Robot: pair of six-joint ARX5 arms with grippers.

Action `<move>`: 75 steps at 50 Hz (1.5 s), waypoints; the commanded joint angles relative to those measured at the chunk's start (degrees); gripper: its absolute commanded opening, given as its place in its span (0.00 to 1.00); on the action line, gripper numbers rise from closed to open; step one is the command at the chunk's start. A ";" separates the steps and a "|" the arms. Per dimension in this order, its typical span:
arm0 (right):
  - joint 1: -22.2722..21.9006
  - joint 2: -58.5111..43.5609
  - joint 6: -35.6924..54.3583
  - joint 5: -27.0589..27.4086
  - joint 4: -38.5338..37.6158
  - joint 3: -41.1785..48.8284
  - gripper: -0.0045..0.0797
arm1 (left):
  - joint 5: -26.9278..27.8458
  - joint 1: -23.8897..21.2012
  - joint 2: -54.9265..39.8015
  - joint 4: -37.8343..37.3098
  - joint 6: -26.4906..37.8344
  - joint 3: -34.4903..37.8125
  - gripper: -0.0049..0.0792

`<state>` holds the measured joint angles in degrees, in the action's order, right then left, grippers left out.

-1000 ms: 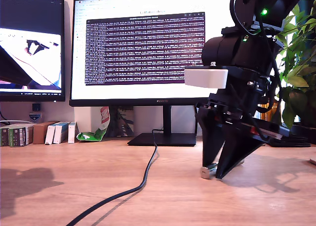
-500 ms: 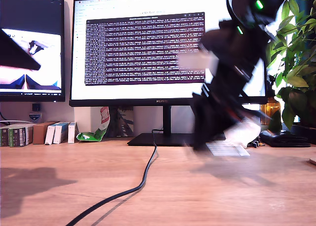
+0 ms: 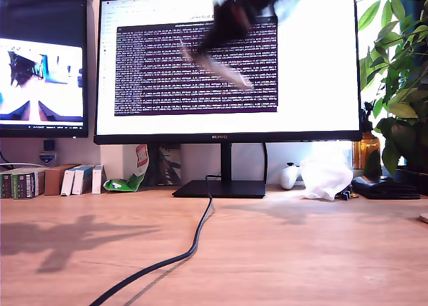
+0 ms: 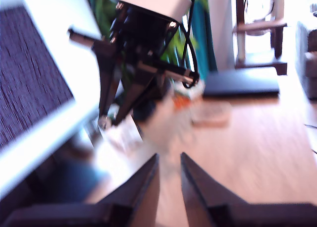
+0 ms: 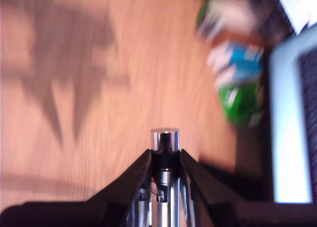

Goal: Pick the metallic laser pointer with your right arm, pass it to your left arm, then place it down to the left side of the table

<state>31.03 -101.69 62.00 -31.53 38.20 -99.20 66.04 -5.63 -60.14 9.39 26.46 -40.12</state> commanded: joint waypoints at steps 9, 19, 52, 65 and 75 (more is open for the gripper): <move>3.50 0.87 -4.94 -8.33 0.87 -9.38 0.04 | -0.52 -0.17 -3.50 17.70 -6.93 -0.48 0.29; 6.23 0.87 -5.29 -11.37 1.55 -15.08 0.04 | -4.72 -0.57 -6.47 32.68 -11.15 -0.50 0.37; 12.52 0.87 -5.22 -15.63 0.66 -18.82 0.04 | -12.66 -8.70 -11.65 60.15 -20.98 -0.52 0.37; 13.86 0.87 -5.27 -16.52 0.79 -18.82 0.04 | -14.47 -9.29 -11.65 60.96 -21.57 -0.52 0.23; 14.62 0.87 -5.25 -16.46 0.94 -18.82 0.05 | -14.38 -9.29 -11.65 57.81 -23.06 -0.52 0.03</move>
<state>44.29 -101.67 57.76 -47.16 39.59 -117.49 51.99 -14.70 -71.35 68.07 3.05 -40.40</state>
